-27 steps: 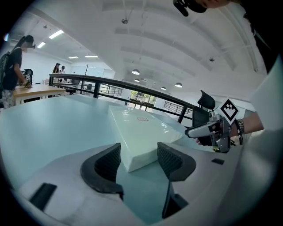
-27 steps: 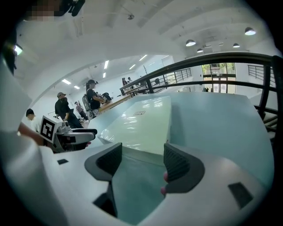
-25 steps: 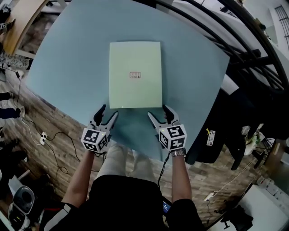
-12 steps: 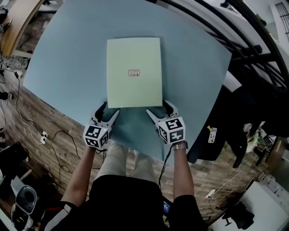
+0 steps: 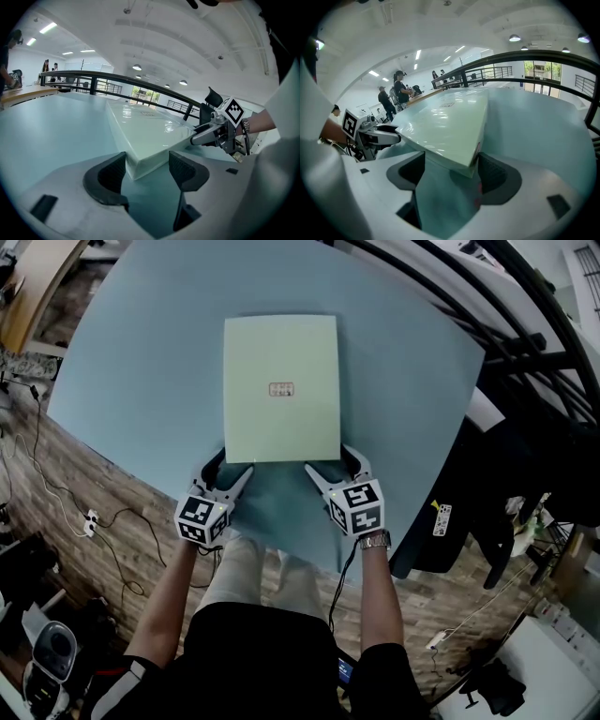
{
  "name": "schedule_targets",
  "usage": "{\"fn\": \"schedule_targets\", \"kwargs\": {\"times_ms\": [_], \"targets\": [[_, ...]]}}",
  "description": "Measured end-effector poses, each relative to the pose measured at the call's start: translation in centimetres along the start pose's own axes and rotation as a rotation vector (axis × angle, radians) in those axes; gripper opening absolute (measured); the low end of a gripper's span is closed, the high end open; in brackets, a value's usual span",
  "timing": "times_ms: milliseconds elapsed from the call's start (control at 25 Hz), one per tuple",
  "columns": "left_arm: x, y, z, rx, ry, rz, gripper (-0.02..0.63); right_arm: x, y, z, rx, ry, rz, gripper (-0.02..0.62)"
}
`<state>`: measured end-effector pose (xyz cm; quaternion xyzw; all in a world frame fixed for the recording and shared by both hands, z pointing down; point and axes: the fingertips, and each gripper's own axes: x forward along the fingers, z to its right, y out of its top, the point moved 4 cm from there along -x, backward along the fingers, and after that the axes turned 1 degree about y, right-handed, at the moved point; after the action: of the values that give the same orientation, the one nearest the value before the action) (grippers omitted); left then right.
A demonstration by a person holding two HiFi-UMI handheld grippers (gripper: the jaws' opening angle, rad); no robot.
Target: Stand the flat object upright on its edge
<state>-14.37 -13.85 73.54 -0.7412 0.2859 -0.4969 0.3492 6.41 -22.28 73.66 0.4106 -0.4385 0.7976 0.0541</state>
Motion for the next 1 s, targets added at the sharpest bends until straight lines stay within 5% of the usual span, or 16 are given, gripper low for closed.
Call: {"fn": "schedule_targets", "kwargs": {"times_ms": [1000], "targets": [[-1.7,1.9,0.2,-0.006,-0.078,0.004,0.287,-1.9,1.3,-1.8,0.045,-0.004,0.024,0.328]]}}
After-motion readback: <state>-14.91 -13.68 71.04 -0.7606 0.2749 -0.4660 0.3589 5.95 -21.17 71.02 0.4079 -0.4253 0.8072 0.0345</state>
